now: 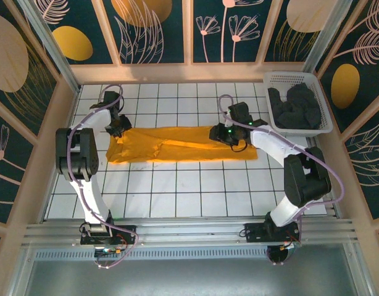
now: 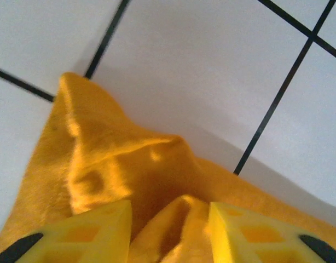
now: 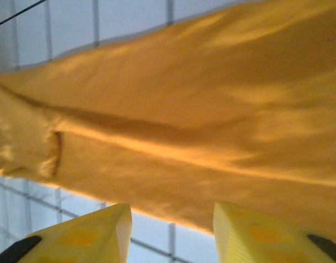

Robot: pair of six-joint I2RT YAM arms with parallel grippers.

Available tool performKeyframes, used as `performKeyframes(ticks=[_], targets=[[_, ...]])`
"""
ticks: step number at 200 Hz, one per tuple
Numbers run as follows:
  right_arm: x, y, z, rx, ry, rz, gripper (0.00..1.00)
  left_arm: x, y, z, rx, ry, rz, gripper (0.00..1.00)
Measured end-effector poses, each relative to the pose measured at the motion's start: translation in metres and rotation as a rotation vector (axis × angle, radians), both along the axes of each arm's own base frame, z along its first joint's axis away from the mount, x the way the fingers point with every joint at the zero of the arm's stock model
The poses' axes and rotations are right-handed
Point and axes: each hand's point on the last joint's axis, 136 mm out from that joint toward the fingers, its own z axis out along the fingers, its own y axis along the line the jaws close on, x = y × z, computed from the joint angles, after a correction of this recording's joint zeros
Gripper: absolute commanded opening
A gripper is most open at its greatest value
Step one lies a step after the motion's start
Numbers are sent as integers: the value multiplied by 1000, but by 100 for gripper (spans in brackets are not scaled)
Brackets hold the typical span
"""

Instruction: Fold and stack the t-shirts

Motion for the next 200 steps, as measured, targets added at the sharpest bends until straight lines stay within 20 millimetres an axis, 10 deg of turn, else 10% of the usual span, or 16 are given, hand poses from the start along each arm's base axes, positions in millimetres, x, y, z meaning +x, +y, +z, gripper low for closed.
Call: performKeyframes(ticks=[48,107,161,200], targets=[[45,-81,-38,-178,49,-208,18,-47,-19,52,-137,-160,113,28],[57,-116,-91,-385,159,-235,12,-50,-78,-19,-303,-16,149,24],[-22,-116,-96,-444,231,-223,13,54,-108,-30,-341,-71,117,27],[-120,-50,-99,-409,290,-6,13,146,-199,-20,-414,-189,-33,29]])
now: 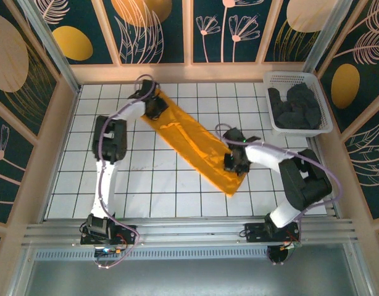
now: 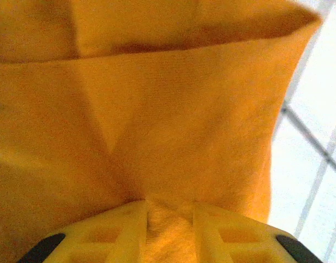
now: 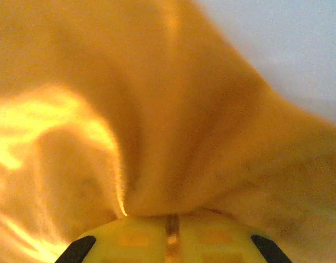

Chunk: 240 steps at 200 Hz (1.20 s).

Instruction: Fold and stack the t-shirts

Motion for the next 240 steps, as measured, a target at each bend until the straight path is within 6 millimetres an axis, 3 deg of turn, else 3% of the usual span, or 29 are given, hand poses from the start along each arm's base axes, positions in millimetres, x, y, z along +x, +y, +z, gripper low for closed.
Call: performKeyframes(ticks=[17,39,60,79,104,132,145,161,181,195,225,240], targets=[[-32,33,0,78,52,80,15,22,-55,3,-65,-70,-74,30],[-60,74,3,198,123,143,19,27,-117,7,-186,-138,-158,32],[-66,95,6,282,170,132,29,23,-151,14,-271,-170,-204,37],[-62,103,14,317,174,101,37,25,-158,24,-307,-193,-221,42],[-57,103,34,334,125,74,47,29,-149,45,-303,-227,-221,46],[-49,86,74,359,-7,48,48,3,-127,94,-245,-242,-224,46],[-48,72,82,345,-54,22,48,-20,-118,128,-219,-264,-240,45],[-55,49,71,276,-53,-1,48,-64,-111,169,-197,-297,-287,40],[-72,30,48,191,6,0,49,-132,-104,185,-165,-281,-364,36],[-84,23,37,159,45,10,49,-185,-97,163,-136,-207,-430,36],[-110,22,23,155,121,43,50,-307,-63,66,-50,129,-550,40],[-121,22,18,161,161,44,49,-361,-48,35,-26,275,-598,41]])
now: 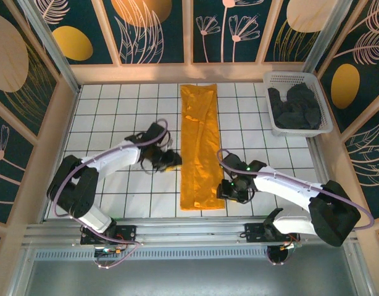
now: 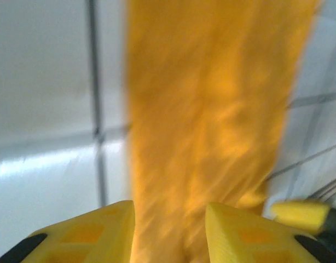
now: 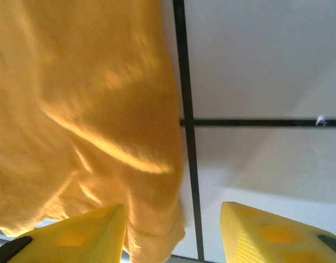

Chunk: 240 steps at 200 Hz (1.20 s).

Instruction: Fold and stack the t-shirts

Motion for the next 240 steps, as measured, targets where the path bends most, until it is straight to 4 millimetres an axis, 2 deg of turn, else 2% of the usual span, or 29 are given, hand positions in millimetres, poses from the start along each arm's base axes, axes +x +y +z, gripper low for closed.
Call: performKeyframes(ticks=[15,42,68,110,124,136,160,171,203,226,240], targets=[[-7,2,-2,16,26,9,48,-46,5,-12,18,91,-68,42],[-11,11,-3,52,51,9,44,-95,-6,-15,-7,166,-182,44],[-12,17,-8,75,72,-2,39,-122,-18,-18,-25,215,-244,45],[-11,24,-12,99,85,-18,31,-142,-37,-34,-30,273,-294,42],[-11,24,-13,104,87,-24,25,-143,-39,-42,-17,293,-291,38],[-11,24,-14,106,89,-33,17,-142,-41,-45,-15,312,-288,29],[-10,25,-14,110,88,-38,4,-135,-48,-47,-12,294,-281,0],[-10,25,-13,110,84,-45,0,-132,-47,-48,-6,277,-285,0],[-2,24,1,106,43,-58,0,-116,-46,-37,7,225,-249,0],[18,29,24,124,-9,-88,0,-86,-39,-11,-32,152,-168,0],[42,32,44,149,-63,-124,0,-59,-37,9,-67,100,-106,0]])
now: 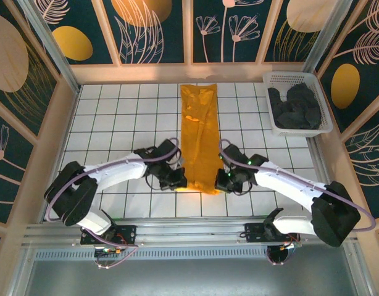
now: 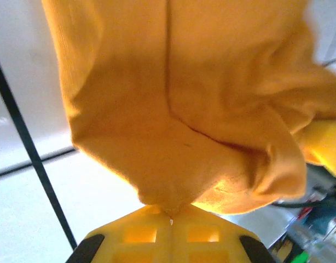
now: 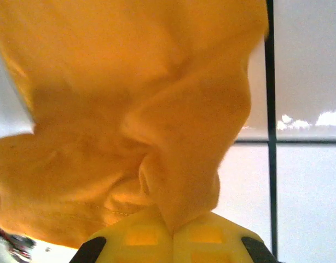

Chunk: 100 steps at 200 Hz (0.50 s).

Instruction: Fold and stack the t-shirts

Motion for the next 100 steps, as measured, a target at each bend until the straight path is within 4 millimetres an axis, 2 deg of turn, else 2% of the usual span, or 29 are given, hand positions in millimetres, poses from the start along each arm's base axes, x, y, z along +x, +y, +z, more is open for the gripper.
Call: performKeyframes(ticks=[25,40,43,63,81,85,94,100], targets=[[46,0,26,19,-61,-63,0,57,-5,36,-66,-86,98,0],[86,3,37,17,-95,-91,0,92,-11,50,-97,-130,144,0],[92,3,38,14,-100,-95,0,94,-11,51,-99,-131,145,0],[141,1,40,-2,-129,-124,0,141,-8,54,-110,-168,215,0],[190,-1,33,-13,-153,-151,0,182,1,43,-108,-183,284,0],[200,-3,30,-18,-154,-157,6,189,2,39,-105,-183,294,6],[218,-4,22,-22,-151,-166,30,207,6,31,-101,-181,319,25],[230,-5,15,-28,-148,-174,42,218,7,25,-99,-186,327,35]])
